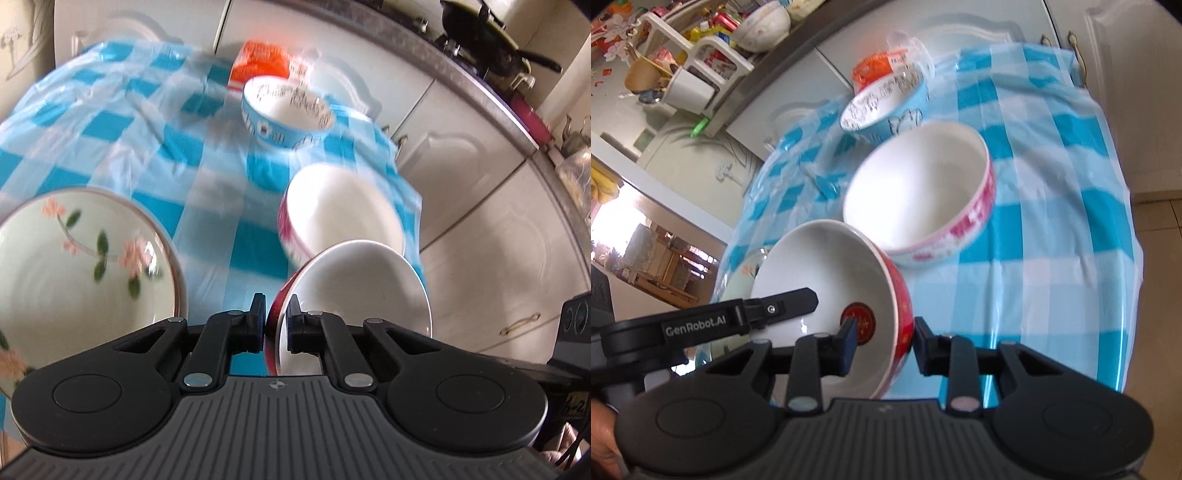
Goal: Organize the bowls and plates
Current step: 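Lower the red-and-white bowl into the pink-and-white bowl with the left gripper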
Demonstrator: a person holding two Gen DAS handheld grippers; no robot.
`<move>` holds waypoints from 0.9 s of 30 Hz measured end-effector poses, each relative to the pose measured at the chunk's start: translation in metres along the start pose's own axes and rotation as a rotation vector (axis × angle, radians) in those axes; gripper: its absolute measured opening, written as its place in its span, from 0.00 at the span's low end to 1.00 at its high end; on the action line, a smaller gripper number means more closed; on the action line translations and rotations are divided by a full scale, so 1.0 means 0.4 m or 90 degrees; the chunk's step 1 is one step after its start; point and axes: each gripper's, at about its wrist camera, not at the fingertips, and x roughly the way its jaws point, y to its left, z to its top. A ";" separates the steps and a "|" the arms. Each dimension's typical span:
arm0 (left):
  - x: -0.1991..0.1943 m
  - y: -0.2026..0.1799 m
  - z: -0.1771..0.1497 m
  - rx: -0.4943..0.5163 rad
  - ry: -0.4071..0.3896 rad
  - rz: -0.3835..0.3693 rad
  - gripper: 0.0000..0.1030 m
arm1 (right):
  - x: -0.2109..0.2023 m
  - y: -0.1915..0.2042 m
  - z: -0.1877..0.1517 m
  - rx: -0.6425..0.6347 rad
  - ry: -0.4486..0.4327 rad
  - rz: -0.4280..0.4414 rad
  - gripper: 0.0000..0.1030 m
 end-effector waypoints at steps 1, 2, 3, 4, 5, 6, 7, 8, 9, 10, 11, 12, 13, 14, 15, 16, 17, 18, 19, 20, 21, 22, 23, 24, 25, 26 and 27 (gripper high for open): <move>-0.002 -0.003 0.011 -0.002 -0.007 -0.002 0.05 | -0.003 0.004 0.009 0.000 -0.008 0.000 0.30; -0.004 -0.009 0.022 -0.003 -0.015 -0.003 0.06 | -0.006 0.005 0.019 0.002 -0.015 0.000 0.30; -0.004 -0.013 0.034 -0.004 -0.022 -0.004 0.06 | -0.009 0.005 0.033 0.004 -0.025 0.001 0.30; -0.004 -0.018 0.044 -0.005 -0.031 -0.005 0.06 | -0.012 0.005 0.045 0.005 -0.034 0.001 0.30; -0.002 -0.024 0.054 -0.005 -0.039 -0.005 0.06 | -0.014 0.005 0.058 0.006 -0.043 0.000 0.30; 0.002 -0.030 0.065 -0.006 -0.046 -0.004 0.06 | -0.016 0.007 0.071 0.006 -0.052 -0.001 0.30; 0.005 -0.036 0.075 -0.007 -0.052 -0.003 0.06 | -0.017 0.008 0.085 0.005 -0.063 -0.003 0.30; 0.009 -0.042 0.083 -0.008 -0.058 -0.001 0.06 | -0.018 0.008 0.097 0.003 -0.072 -0.006 0.30; 0.015 -0.047 0.092 -0.008 -0.064 0.001 0.06 | -0.018 0.009 0.109 0.000 -0.081 -0.009 0.30; 0.023 -0.053 0.099 -0.007 -0.069 0.003 0.06 | -0.018 0.008 0.121 -0.001 -0.089 -0.012 0.30; 0.034 -0.056 0.107 -0.006 -0.070 0.007 0.06 | -0.018 0.007 0.131 0.000 -0.096 -0.015 0.30; 0.044 -0.061 0.113 -0.008 -0.070 0.009 0.06 | -0.016 0.005 0.141 0.000 -0.102 -0.019 0.30; 0.054 -0.066 0.119 -0.008 -0.072 0.011 0.06 | -0.013 0.003 0.149 -0.001 -0.106 -0.024 0.30; 0.065 -0.073 0.125 -0.004 -0.074 0.014 0.06 | -0.008 -0.002 0.158 0.002 -0.108 -0.029 0.30; 0.075 -0.077 0.128 0.000 -0.074 0.019 0.06 | -0.004 -0.006 0.164 0.006 -0.109 -0.032 0.30; 0.084 -0.079 0.131 0.000 -0.073 0.023 0.06 | 0.002 -0.011 0.170 0.010 -0.109 -0.035 0.30; 0.093 -0.081 0.134 -0.002 -0.070 0.026 0.05 | 0.009 -0.015 0.173 0.012 -0.108 -0.038 0.30; 0.103 -0.083 0.138 -0.001 -0.068 0.029 0.05 | 0.015 -0.019 0.176 0.014 -0.106 -0.043 0.30; 0.113 -0.083 0.139 0.001 -0.067 0.034 0.05 | 0.020 -0.024 0.178 0.019 -0.105 -0.046 0.30; 0.117 -0.081 0.137 0.001 -0.065 0.038 0.05 | 0.024 -0.027 0.179 0.022 -0.104 -0.047 0.30; 0.123 -0.081 0.138 -0.001 -0.065 0.039 0.05 | 0.027 -0.031 0.180 0.024 -0.103 -0.048 0.30; 0.128 -0.078 0.140 -0.001 -0.064 0.039 0.05 | 0.030 -0.032 0.180 0.025 -0.102 -0.051 0.30; 0.133 -0.079 0.141 0.002 -0.064 0.041 0.05 | 0.032 -0.033 0.181 0.024 -0.101 -0.055 0.30; 0.138 -0.079 0.142 0.004 -0.064 0.043 0.05 | 0.034 -0.035 0.182 0.025 -0.100 -0.056 0.30; 0.142 -0.079 0.142 0.006 -0.064 0.046 0.05 | 0.036 -0.037 0.184 0.028 -0.099 -0.056 0.30; 0.146 -0.079 0.142 0.007 -0.063 0.048 0.05 | 0.038 -0.037 0.185 0.028 -0.098 -0.057 0.30; 0.149 -0.079 0.143 0.008 -0.062 0.049 0.05 | 0.040 -0.036 0.186 0.025 -0.097 -0.060 0.30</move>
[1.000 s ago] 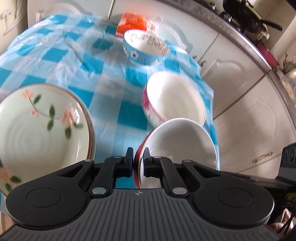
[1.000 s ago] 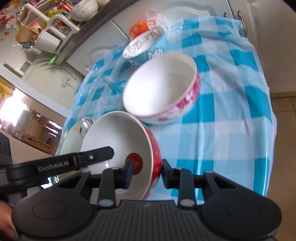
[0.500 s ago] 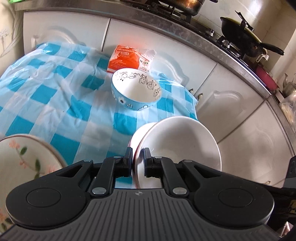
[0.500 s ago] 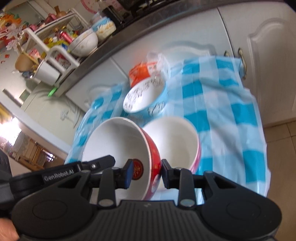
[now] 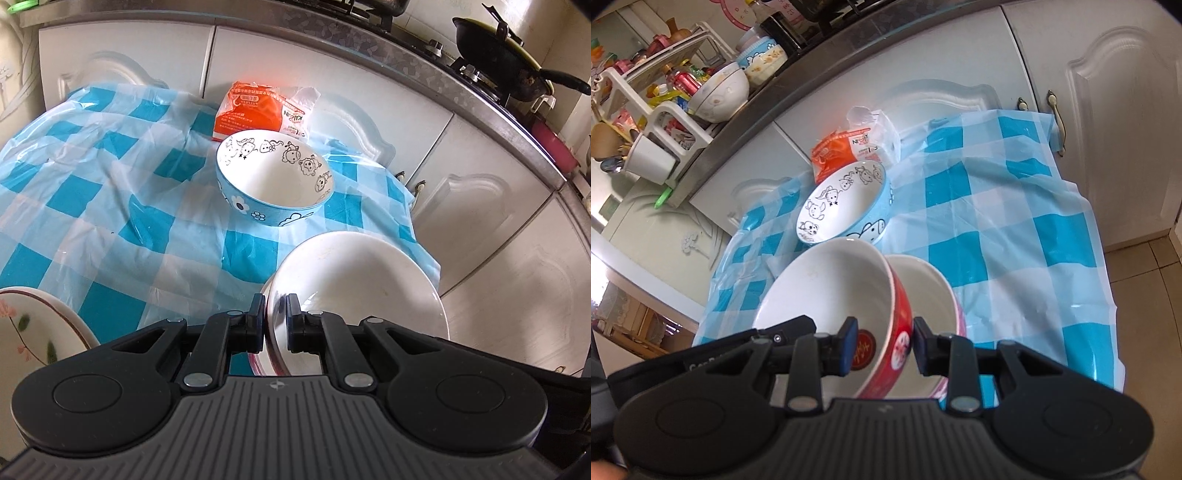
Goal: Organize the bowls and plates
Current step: 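Lower the red-and-white bowl into the pink-and-white bowl with the left gripper, then open both grippers to release the red-and-white bowl inside the pink bowl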
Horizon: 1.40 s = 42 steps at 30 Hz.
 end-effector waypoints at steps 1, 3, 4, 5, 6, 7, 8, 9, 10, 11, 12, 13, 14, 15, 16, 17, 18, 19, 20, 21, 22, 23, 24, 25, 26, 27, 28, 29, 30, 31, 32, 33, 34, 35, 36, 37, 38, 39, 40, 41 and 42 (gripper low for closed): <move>0.003 0.000 0.000 0.001 0.001 0.000 0.05 | 0.002 0.002 0.000 -0.005 0.001 -0.003 0.30; 0.005 -0.002 0.000 0.008 -0.002 0.000 0.06 | 0.005 0.003 -0.001 -0.011 0.002 -0.009 0.30; 0.005 -0.004 0.000 0.009 -0.002 0.000 0.06 | 0.007 0.001 -0.001 -0.009 0.004 -0.009 0.30; 0.008 -0.003 0.000 0.008 0.001 -0.002 0.06 | 0.009 -0.003 -0.001 -0.006 0.006 -0.010 0.30; 0.011 -0.002 0.000 0.007 0.004 -0.003 0.06 | 0.011 -0.005 -0.001 -0.005 0.007 -0.011 0.30; 0.013 -0.001 -0.001 0.008 0.005 -0.004 0.06 | 0.012 -0.007 -0.001 -0.006 0.008 -0.013 0.30; 0.014 0.000 -0.001 0.010 0.006 -0.005 0.06 | 0.012 -0.008 -0.002 -0.008 0.008 -0.016 0.30; 0.015 0.000 -0.002 0.012 0.006 -0.005 0.06 | 0.013 -0.009 -0.003 -0.010 0.008 -0.020 0.30; 0.017 0.001 -0.003 0.013 0.008 -0.006 0.06 | 0.013 -0.010 -0.003 -0.011 0.008 -0.022 0.30; 0.018 0.002 -0.004 0.013 0.010 -0.007 0.06 | 0.013 -0.011 -0.004 -0.011 0.008 -0.024 0.30; 0.021 0.003 -0.004 0.012 0.013 -0.008 0.06 | 0.013 -0.014 -0.005 -0.011 0.008 -0.026 0.30; 0.022 0.004 -0.005 0.012 0.013 -0.009 0.06 | 0.013 -0.016 -0.005 -0.012 0.006 -0.026 0.30; 0.022 0.004 -0.006 0.014 0.013 -0.009 0.06 | 0.011 -0.016 -0.005 -0.012 0.005 -0.026 0.30; 0.023 0.004 -0.006 0.016 0.013 -0.009 0.06 | 0.011 -0.015 -0.004 -0.013 0.005 -0.026 0.30; 0.024 0.004 -0.007 0.016 0.014 -0.009 0.06 | 0.012 -0.014 -0.004 -0.015 0.005 -0.028 0.30; 0.024 0.004 -0.007 0.016 0.015 -0.009 0.06 | 0.013 -0.013 -0.004 -0.019 0.004 -0.030 0.30; 0.024 0.004 -0.007 0.017 0.015 -0.009 0.06 | 0.013 -0.011 -0.004 -0.022 0.003 -0.031 0.30; 0.025 0.003 -0.008 0.018 0.014 -0.009 0.06 | 0.013 -0.010 -0.004 -0.025 0.003 -0.032 0.30; 0.025 0.004 -0.008 0.019 0.014 -0.009 0.06 | 0.013 -0.010 -0.005 -0.026 0.002 -0.033 0.30; 0.025 0.005 -0.008 0.018 0.015 -0.010 0.06 | 0.013 -0.009 -0.005 -0.029 0.002 -0.035 0.30; 0.026 0.006 -0.009 0.017 0.016 -0.011 0.06 | 0.014 -0.007 -0.006 -0.033 0.001 -0.037 0.30; 0.027 0.007 -0.009 0.017 0.019 -0.012 0.06 | 0.014 -0.005 -0.006 -0.036 0.000 -0.038 0.31; 0.028 0.009 -0.009 0.015 0.022 -0.014 0.06 | 0.014 -0.004 -0.007 -0.038 -0.002 -0.038 0.33; 0.029 0.011 -0.010 0.012 0.025 -0.015 0.06 | 0.013 -0.002 -0.008 -0.039 -0.004 -0.038 0.33; 0.029 0.013 -0.011 0.009 0.028 -0.017 0.06 | 0.013 -0.002 -0.009 -0.039 -0.005 -0.038 0.35; 0.028 0.015 -0.011 0.007 0.028 -0.019 0.07 | 0.014 -0.002 -0.009 -0.041 -0.007 -0.037 0.37; 0.027 0.016 -0.011 0.006 0.027 -0.021 0.07 | 0.014 0.001 -0.010 -0.043 -0.008 -0.036 0.37; 0.027 0.017 -0.011 0.004 0.028 -0.022 0.07 | 0.014 0.004 -0.011 -0.048 -0.010 -0.038 0.39; 0.026 0.017 -0.011 0.003 0.028 -0.023 0.08 | 0.014 0.008 -0.013 -0.055 -0.011 -0.040 0.40; 0.026 0.017 -0.011 0.003 0.028 -0.024 0.08 | 0.014 0.011 -0.015 -0.061 -0.013 -0.042 0.41; 0.027 0.017 -0.010 0.001 0.028 -0.025 0.08 | 0.014 0.013 -0.015 -0.063 -0.015 -0.042 0.43; 0.026 0.018 -0.010 0.000 0.028 -0.026 0.08 | 0.014 0.014 -0.015 -0.063 -0.016 -0.042 0.44; 0.026 0.017 -0.009 -0.001 0.028 -0.026 0.08 | 0.015 0.015 -0.015 -0.064 -0.016 -0.041 0.44; 0.026 0.018 -0.009 -0.001 0.027 -0.027 0.08 | 0.016 0.013 -0.014 -0.064 -0.016 -0.041 0.45; 0.025 0.018 -0.010 -0.002 0.027 -0.028 0.09 | 0.015 0.013 -0.013 -0.063 -0.017 -0.041 0.45; 0.024 0.018 -0.010 -0.002 0.025 -0.029 0.09 | 0.015 0.013 -0.013 -0.063 -0.017 -0.041 0.45; 0.024 0.018 -0.010 -0.002 0.025 -0.030 0.09 | 0.014 0.013 -0.013 -0.063 -0.019 -0.041 0.45; 0.023 0.019 -0.011 -0.003 0.024 -0.031 0.09 | 0.013 0.013 -0.012 -0.062 -0.020 -0.041 0.46; 0.023 0.019 -0.011 -0.004 0.024 -0.031 0.09 | 0.012 0.013 -0.012 -0.063 -0.022 -0.042 0.46; 0.023 0.019 -0.011 -0.004 0.024 -0.031 0.09 | 0.012 0.014 -0.011 -0.064 -0.022 -0.043 0.46; 0.022 0.019 -0.011 -0.004 0.023 -0.031 0.09 | 0.013 0.014 -0.011 -0.065 -0.022 -0.043 0.46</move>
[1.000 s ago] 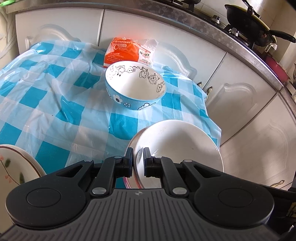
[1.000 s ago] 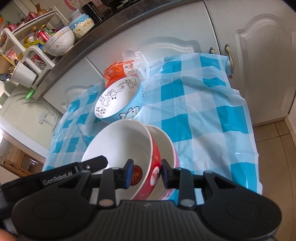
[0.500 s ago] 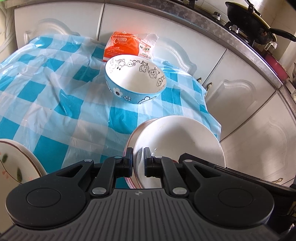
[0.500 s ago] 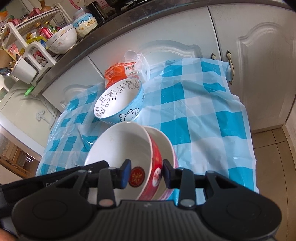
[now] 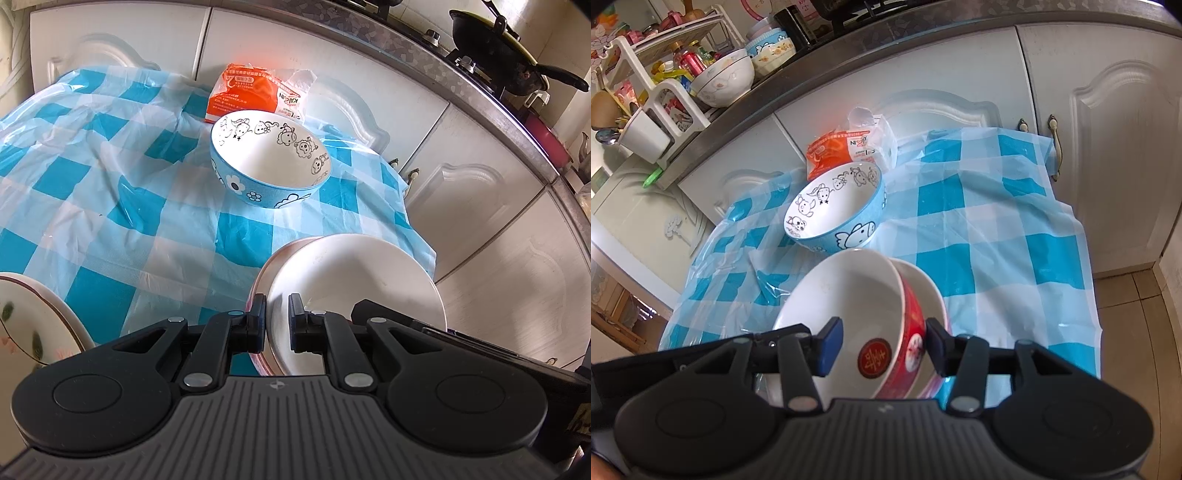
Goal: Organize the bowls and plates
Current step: 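Open both grippers to release the red-and-white bowl inside the pink bowl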
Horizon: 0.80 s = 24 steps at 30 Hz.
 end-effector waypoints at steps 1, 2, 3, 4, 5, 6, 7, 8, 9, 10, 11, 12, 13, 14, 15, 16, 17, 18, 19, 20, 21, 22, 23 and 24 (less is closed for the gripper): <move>0.000 0.000 0.000 0.000 -0.001 0.000 0.09 | 0.000 0.000 0.000 0.002 0.000 0.000 0.47; 0.000 0.000 0.000 -0.001 -0.001 -0.001 0.09 | 0.000 0.000 0.000 0.003 0.000 0.001 0.47; 0.000 0.000 0.000 -0.001 -0.001 -0.001 0.09 | -0.001 0.000 0.000 0.003 0.000 0.001 0.47; 0.000 -0.001 0.000 -0.001 -0.002 0.000 0.09 | -0.002 0.000 0.001 0.004 -0.001 0.001 0.48; 0.001 -0.001 0.000 -0.002 -0.002 0.000 0.09 | -0.003 0.001 0.002 0.006 -0.002 0.001 0.49; 0.000 0.000 0.000 -0.002 -0.002 -0.001 0.09 | -0.004 0.000 0.003 0.008 -0.002 0.003 0.50; 0.001 -0.001 0.000 -0.002 -0.002 -0.001 0.09 | -0.006 -0.001 0.004 0.012 -0.002 0.005 0.51; 0.001 -0.001 0.000 -0.003 -0.002 -0.001 0.09 | -0.008 -0.004 0.005 0.020 -0.004 0.008 0.52; 0.001 -0.001 0.000 -0.004 -0.002 -0.002 0.10 | -0.010 -0.009 0.005 0.030 -0.004 0.013 0.53; 0.001 -0.001 0.000 -0.005 -0.003 -0.002 0.10 | -0.011 -0.014 0.006 0.042 -0.005 0.019 0.53; 0.001 -0.001 0.000 -0.005 -0.003 -0.002 0.10 | -0.011 -0.020 0.007 0.054 -0.005 0.024 0.53; 0.001 -0.001 0.001 -0.005 -0.003 -0.002 0.10 | -0.012 -0.024 0.008 0.066 -0.005 0.028 0.53; 0.001 -0.002 0.001 -0.004 -0.002 -0.002 0.11 | -0.014 -0.028 0.008 0.078 -0.006 0.033 0.54; 0.001 -0.002 0.001 -0.004 -0.003 -0.001 0.11 | -0.014 -0.034 0.009 0.091 -0.006 0.039 0.55; 0.001 -0.002 0.002 -0.005 -0.003 -0.001 0.11 | -0.016 -0.039 0.009 0.105 -0.006 0.045 0.55; 0.000 -0.002 0.001 -0.006 -0.003 -0.001 0.11 | -0.018 -0.044 0.009 0.118 -0.008 0.050 0.56; 0.000 -0.002 0.001 -0.005 -0.003 -0.001 0.12 | -0.020 -0.048 0.008 0.129 -0.009 0.055 0.56; 0.000 -0.002 0.001 -0.005 -0.004 -0.001 0.12 | -0.024 -0.051 0.006 0.138 -0.011 0.058 0.57; 0.000 -0.002 0.000 -0.005 -0.005 0.000 0.12 | -0.027 -0.052 0.006 0.141 -0.012 0.061 0.57; 0.000 -0.003 0.000 -0.005 -0.005 0.000 0.12 | -0.030 -0.052 0.005 0.143 -0.013 0.062 0.57; 0.000 -0.003 0.000 -0.005 -0.005 0.000 0.12 | -0.033 -0.052 0.005 0.145 -0.015 0.063 0.58; 0.000 -0.003 0.000 -0.005 -0.005 0.000 0.12 | -0.036 -0.052 0.005 0.146 -0.016 0.064 0.59; 0.000 -0.002 0.000 -0.005 -0.005 0.000 0.12 | -0.038 -0.051 0.005 0.147 -0.017 0.066 0.60; -0.001 -0.002 0.000 -0.005 -0.006 0.000 0.12 | -0.040 -0.052 0.006 0.147 -0.019 0.066 0.61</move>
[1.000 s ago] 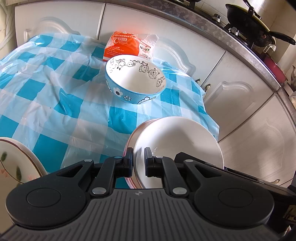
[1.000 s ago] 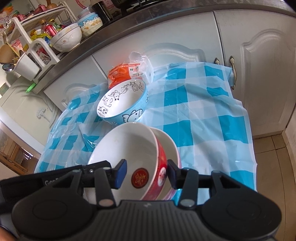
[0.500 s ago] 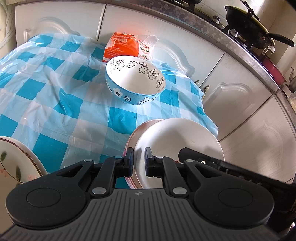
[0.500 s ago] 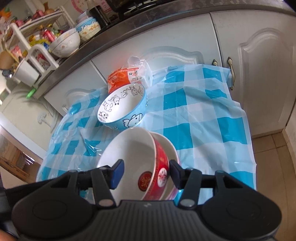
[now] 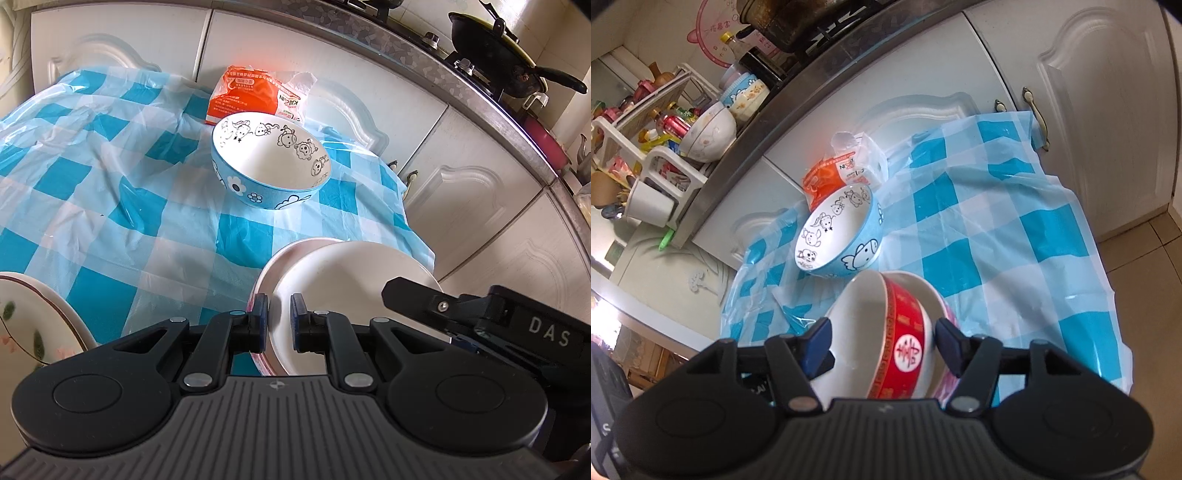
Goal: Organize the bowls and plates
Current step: 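Open both grippers to release the red-and-white bowl inside the pink bowl, then move the left gripper to the blue cartoon bowl rim and close on it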
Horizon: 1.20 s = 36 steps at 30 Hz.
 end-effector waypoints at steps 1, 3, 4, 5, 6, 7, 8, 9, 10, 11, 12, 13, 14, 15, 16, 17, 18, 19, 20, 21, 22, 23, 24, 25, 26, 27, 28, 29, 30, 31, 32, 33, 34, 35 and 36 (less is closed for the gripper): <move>-0.001 0.000 0.000 0.000 -0.001 0.001 0.12 | -0.003 0.000 0.000 0.000 -0.003 0.000 0.63; -0.005 -0.001 0.001 0.000 -0.004 0.001 0.13 | -0.016 0.005 0.002 -0.009 -0.019 -0.002 0.69; -0.009 -0.001 0.001 -0.002 -0.008 0.001 0.15 | -0.023 0.007 0.005 -0.018 -0.026 -0.005 0.70; -0.014 -0.002 0.002 -0.005 -0.010 0.001 0.15 | -0.028 0.008 0.008 -0.024 -0.029 -0.008 0.72; -0.017 -0.001 0.002 -0.007 -0.010 -0.001 0.16 | -0.031 0.007 0.010 -0.028 -0.032 -0.012 0.74; -0.021 -0.001 0.003 -0.009 -0.014 -0.002 0.17 | -0.035 0.003 0.012 -0.027 -0.036 -0.016 0.75; -0.023 0.001 0.003 -0.010 -0.015 -0.004 0.17 | -0.037 -0.003 0.013 -0.025 -0.038 -0.019 0.76; -0.026 0.004 0.004 -0.012 -0.016 -0.006 0.18 | -0.038 -0.009 0.015 -0.021 -0.040 -0.024 0.77; -0.029 0.005 0.005 -0.014 -0.020 0.000 0.20 | -0.039 -0.015 0.016 -0.017 -0.041 -0.028 0.78; -0.032 0.008 0.006 -0.016 -0.025 0.008 0.25 | -0.040 -0.021 0.017 -0.014 -0.042 -0.034 0.79; -0.036 0.013 0.008 -0.019 -0.029 0.010 0.27 | -0.041 -0.026 0.018 -0.012 -0.044 -0.038 0.80; -0.038 0.019 0.011 -0.024 -0.030 0.011 0.28 | -0.041 -0.030 0.019 -0.010 -0.045 -0.041 0.81; -0.040 0.026 0.014 -0.029 -0.032 0.015 0.30 | -0.041 -0.034 0.021 -0.007 -0.045 -0.044 0.84; -0.041 0.032 0.018 -0.033 -0.035 0.018 0.32 | -0.041 -0.036 0.022 -0.005 -0.045 -0.048 0.86; -0.043 0.040 0.022 -0.038 -0.037 0.022 0.37 | -0.041 -0.038 0.023 -0.003 -0.044 -0.050 0.87; -0.045 0.046 0.026 -0.044 -0.040 0.026 0.44 | -0.041 -0.039 0.025 -0.002 -0.043 -0.051 0.89; -0.046 0.052 0.030 -0.049 -0.043 0.029 0.45 | -0.040 -0.040 0.026 0.000 -0.042 -0.052 0.92; -0.048 0.059 0.036 -0.056 -0.046 0.030 0.48 | -0.038 -0.040 0.027 0.000 -0.041 -0.052 0.92; -0.049 0.066 0.041 -0.063 -0.047 0.030 0.51 | -0.036 -0.039 0.029 0.001 -0.039 -0.052 0.94; -0.049 0.073 0.047 -0.069 -0.046 0.026 0.53 | -0.033 -0.038 0.032 0.001 -0.035 -0.053 0.94; -0.047 0.078 0.054 -0.076 -0.043 0.022 0.58 | -0.029 -0.037 0.035 0.002 -0.032 -0.053 0.94; -0.045 0.084 0.060 -0.084 -0.042 0.022 0.61 | -0.026 -0.036 0.038 0.003 -0.030 -0.053 0.95; -0.045 0.090 0.067 -0.092 -0.042 0.025 0.62 | -0.022 -0.035 0.042 0.004 -0.028 -0.052 0.95; -0.047 0.096 0.074 -0.098 -0.044 0.026 0.68 | -0.017 -0.033 0.047 0.003 -0.024 -0.051 0.96; -0.046 0.101 0.082 -0.103 -0.046 0.023 0.78 | -0.012 -0.029 0.052 0.000 -0.020 -0.050 0.96; -0.046 0.107 0.090 -0.108 -0.047 0.019 0.83 | -0.007 -0.025 0.057 -0.004 -0.017 -0.051 0.98; -0.046 0.113 0.098 -0.116 -0.047 0.016 0.90 | -0.002 -0.021 0.063 -0.009 -0.014 -0.052 0.98; -0.043 0.116 0.107 -0.122 -0.048 0.014 0.92 | 0.004 -0.016 0.070 -0.014 -0.011 -0.052 0.99; -0.041 0.119 0.117 -0.124 -0.050 0.014 0.93 | 0.011 -0.013 0.078 -0.017 -0.008 -0.054 0.99; -0.040 0.119 0.125 -0.124 -0.053 0.015 0.95 | 0.017 -0.009 0.086 -0.019 -0.006 -0.058 0.99; -0.038 0.121 0.134 -0.125 -0.057 0.018 0.95 | 0.025 -0.008 0.095 -0.019 -0.003 -0.063 0.99; -0.036 0.122 0.142 -0.126 -0.060 0.019 0.95 | 0.032 -0.007 0.103 -0.017 -0.001 -0.066 0.99; -0.033 0.123 0.151 -0.126 -0.061 0.019 0.96 | 0.041 -0.009 0.112 -0.012 0.001 -0.068 0.99; -0.029 0.121 0.158 -0.126 -0.063 0.020 0.96 | 0.049 -0.012 0.121 -0.003 0.002 -0.070 0.99; -0.024 0.120 0.167 -0.125 -0.067 0.022 0.97 | 0.058 -0.013 0.131 0.004 0.004 -0.068 0.99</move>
